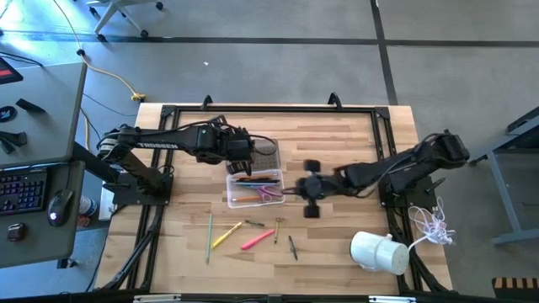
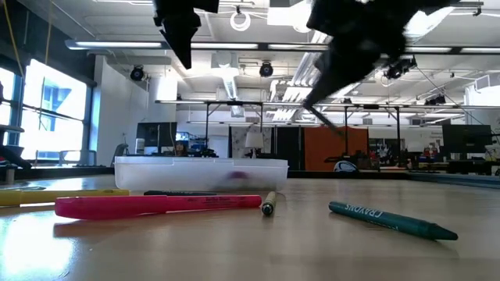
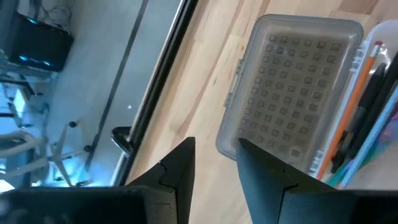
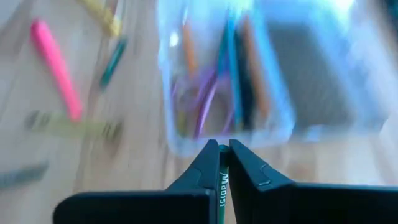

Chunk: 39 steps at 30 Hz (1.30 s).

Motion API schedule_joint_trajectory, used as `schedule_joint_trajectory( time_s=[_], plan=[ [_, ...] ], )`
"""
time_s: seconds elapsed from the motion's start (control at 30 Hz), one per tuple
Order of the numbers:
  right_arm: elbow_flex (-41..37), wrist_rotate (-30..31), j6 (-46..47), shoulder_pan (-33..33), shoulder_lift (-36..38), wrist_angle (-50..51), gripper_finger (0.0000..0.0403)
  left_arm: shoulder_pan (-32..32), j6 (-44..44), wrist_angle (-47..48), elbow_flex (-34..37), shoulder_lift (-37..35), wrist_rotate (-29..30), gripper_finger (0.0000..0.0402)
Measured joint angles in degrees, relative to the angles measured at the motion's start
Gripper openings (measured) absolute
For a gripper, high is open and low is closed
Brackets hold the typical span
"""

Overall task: Pick & place school supplies into a supply box
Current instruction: Put the dark green crayon into the gray supply box, then put the blue pencil into the gray supply box

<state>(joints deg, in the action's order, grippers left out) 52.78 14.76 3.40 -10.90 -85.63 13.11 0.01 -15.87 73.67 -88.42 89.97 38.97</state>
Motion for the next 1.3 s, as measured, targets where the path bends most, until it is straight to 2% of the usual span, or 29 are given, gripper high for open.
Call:
schedule_joint_trajectory(
  time_s=[0.17,0.33,0.53,0.77,0.9,1.0,1.17,1.3],
  plan=[
    [11.53,-1.23,-6.6,2.82,-9.3,-2.97,0.0002,0.0,2.47,4.77,-2.53,-0.02,5.22,0.0152],
    [23.49,-1.47,-13.24,4.38,-24.11,-0.9,0.0003,0.03,-3.98,12.32,-4.75,-1.44,8.52,0.0152],
    [35.03,-1.89,-13.9,6.07,-35.4,7.11,0.0004,0.0,-12.86,16.17,-2.2,-5.12,5.0,0.0152],
    [43.04,-3.75,-8.73,6.77,-39.33,17.87,0.0037,-0.09,-20.0,16.0,5.31,-7.27,-14.79,0.0152],
    [43.17,-3.7,-11.6,6.82,-39.36,16.61,0.0068,-2.57,-24.35,15.99,10.03,-7.41,-28.27,0.0152],
    [43.17,-2.6,-13.3,6.76,-39.36,16.85,0.0085,-6.66,-29.17,16.09,13.9,-7.39,-36.53,0.0152],
    [43.17,2.77,-18.3,5.97,-38.92,18.66,0.0096,-17.18,-45.36,13.36,19.86,-7.39,-43.29,0.0152],
    [43.17,7.39,-22.95,5.01,-37.54,21.34,0.0096,-26.9,-60.99,0.88,24.05,-7.39,-44.14,0.0152]
  ],
)
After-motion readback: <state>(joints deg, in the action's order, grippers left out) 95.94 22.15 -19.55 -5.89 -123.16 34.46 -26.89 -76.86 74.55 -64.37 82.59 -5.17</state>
